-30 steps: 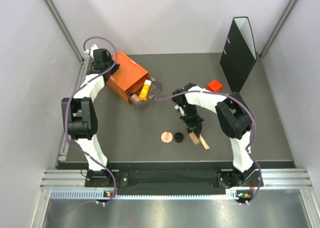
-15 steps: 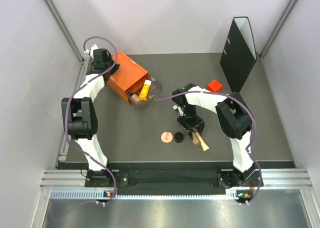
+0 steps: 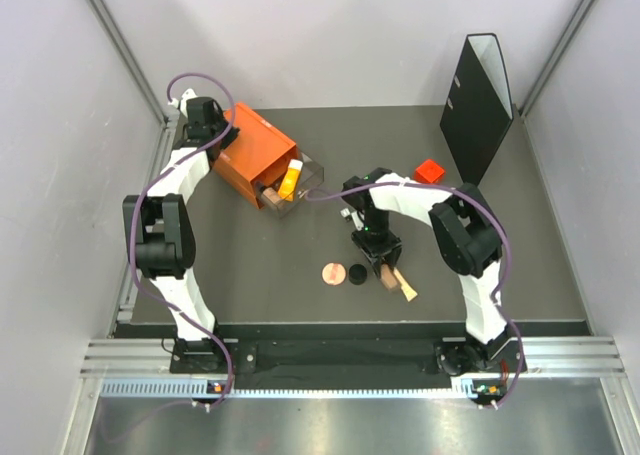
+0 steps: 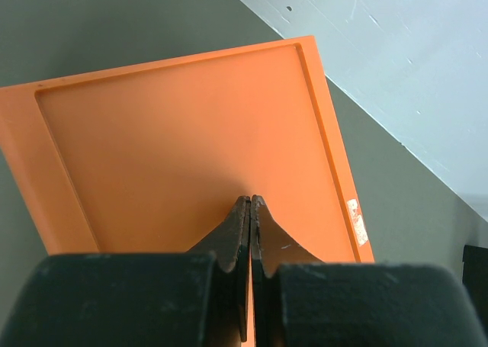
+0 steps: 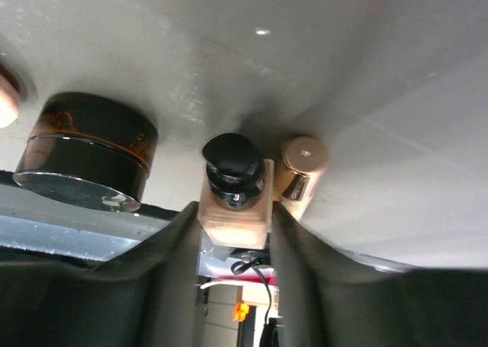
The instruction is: Organize the makeup
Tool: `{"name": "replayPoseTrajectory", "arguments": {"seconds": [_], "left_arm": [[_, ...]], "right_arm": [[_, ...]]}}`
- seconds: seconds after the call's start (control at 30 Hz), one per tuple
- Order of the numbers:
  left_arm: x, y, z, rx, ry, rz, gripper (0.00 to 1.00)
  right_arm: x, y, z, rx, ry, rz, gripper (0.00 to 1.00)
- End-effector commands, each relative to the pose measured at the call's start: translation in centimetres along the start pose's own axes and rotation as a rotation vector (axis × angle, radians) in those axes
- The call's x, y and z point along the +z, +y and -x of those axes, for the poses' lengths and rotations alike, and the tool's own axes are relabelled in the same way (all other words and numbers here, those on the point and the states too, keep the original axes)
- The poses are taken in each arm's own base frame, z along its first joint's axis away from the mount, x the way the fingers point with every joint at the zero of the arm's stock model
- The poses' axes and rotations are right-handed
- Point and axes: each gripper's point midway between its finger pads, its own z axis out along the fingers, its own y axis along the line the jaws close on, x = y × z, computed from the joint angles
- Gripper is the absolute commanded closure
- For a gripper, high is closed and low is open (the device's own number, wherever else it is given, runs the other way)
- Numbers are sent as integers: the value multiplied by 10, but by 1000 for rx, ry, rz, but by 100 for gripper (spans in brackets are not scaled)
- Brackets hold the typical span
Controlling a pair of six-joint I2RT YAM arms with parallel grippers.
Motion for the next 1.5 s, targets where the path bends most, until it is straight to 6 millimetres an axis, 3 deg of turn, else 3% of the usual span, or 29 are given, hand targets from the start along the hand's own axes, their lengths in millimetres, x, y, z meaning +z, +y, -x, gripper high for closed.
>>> {"name": "replayPoseTrajectory", "arguments": {"seconds": [0.0, 0.07, 0.1, 0.5, 0.7, 0.8, 0.93, 1.03, 1.17, 1.3, 1.47], "left_arm": [[7, 82, -92, 58, 277, 251, 100], [7, 82, -91, 57, 275, 254, 100], [7, 83, -91, 55, 275, 254, 100], [10, 80, -89, 45, 267, 247, 100], [12, 78, -88, 37, 263, 244, 100], [13, 77, -88, 38, 264, 241, 100], [14, 77, -88, 37, 264, 241, 100], [16, 75, -88, 34, 265, 232, 100], [16, 70, -87, 32, 270, 216, 100], [17, 69, -88, 37, 273, 212, 100], [17, 70, -91, 31, 284, 211, 100]], "right_arm": [[6, 7, 21, -48, -58, 2, 73], [-1, 7, 22, -50, -83, 0, 86], [-3, 6, 22, -51, -88, -3, 89], [-75, 21, 39, -108, -324, 48, 100], [-115, 31, 62, -154, -480, 76, 100], [-146, 39, 82, -162, -591, 94, 100], [-192, 59, 125, -179, -750, 171, 100], [-215, 73, 151, -185, -814, 237, 100], [-235, 91, 176, -166, -869, 407, 100], [-267, 110, 206, -165, -984, 614, 100], [-291, 114, 223, -85, -975, 885, 100]]}}
